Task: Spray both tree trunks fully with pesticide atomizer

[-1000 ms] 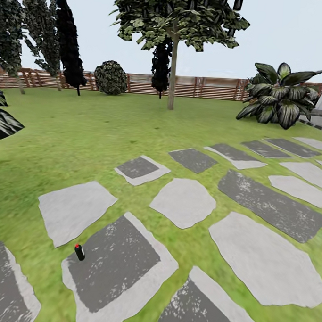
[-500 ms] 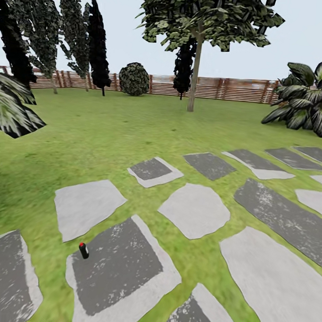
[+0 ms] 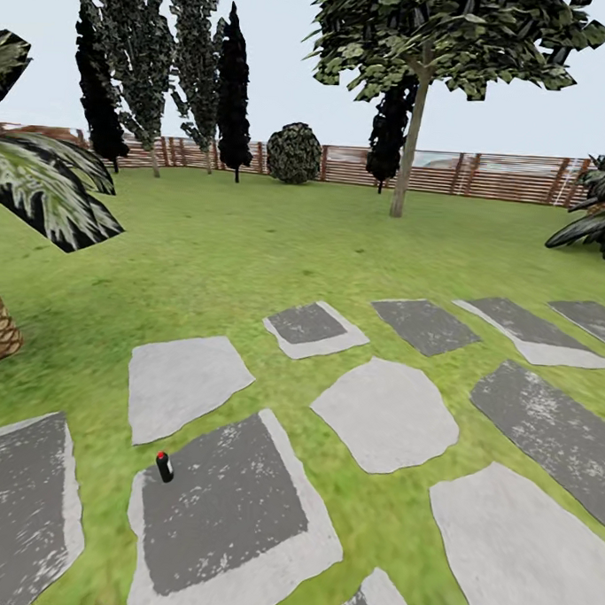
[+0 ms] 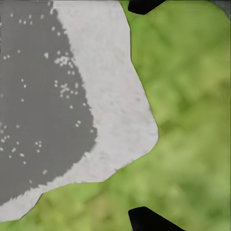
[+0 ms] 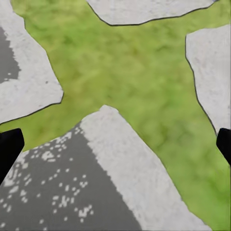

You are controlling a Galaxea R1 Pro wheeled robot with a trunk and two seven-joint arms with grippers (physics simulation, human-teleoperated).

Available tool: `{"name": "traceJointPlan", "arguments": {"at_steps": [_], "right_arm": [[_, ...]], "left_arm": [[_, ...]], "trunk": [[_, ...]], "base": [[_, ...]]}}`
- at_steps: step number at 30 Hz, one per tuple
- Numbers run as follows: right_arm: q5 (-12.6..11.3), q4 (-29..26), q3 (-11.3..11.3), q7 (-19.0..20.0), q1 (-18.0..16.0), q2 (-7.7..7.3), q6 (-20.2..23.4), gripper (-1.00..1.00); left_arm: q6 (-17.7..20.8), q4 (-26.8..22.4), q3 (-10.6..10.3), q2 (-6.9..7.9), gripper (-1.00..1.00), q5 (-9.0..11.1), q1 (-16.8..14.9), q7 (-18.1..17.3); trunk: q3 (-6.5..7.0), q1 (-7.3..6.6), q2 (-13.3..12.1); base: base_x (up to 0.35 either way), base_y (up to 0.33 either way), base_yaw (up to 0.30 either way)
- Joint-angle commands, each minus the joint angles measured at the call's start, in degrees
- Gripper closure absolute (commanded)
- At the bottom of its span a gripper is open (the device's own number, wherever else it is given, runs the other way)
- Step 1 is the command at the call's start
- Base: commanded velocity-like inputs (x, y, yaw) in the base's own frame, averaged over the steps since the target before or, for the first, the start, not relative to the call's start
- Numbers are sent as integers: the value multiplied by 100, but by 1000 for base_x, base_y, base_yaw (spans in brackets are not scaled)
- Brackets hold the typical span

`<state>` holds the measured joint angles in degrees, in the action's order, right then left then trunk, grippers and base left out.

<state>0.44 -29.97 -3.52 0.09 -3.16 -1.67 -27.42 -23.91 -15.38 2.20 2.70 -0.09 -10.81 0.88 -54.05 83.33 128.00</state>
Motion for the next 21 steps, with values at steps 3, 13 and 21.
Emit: {"name": "traceJointPlan", "arguments": {"at_steps": [3,13,21], "right_arm": [[0,0,0,0,0,0,0,-100],[0,0,0,0,0,0,0,-100],[0,0,0,0,0,0,0,-100]], "left_arm": [[0,-1,0,1,-100,0,0,0],[0,0,0,-1,-100,0,0,0],[0,0,-1,0,-100,0,0,0]], "trunk": [[0,0,0],[0,0,0],[0,0,0]], "base": [[224,-255,278],[229,-216,278],[50,-37,278]]}}
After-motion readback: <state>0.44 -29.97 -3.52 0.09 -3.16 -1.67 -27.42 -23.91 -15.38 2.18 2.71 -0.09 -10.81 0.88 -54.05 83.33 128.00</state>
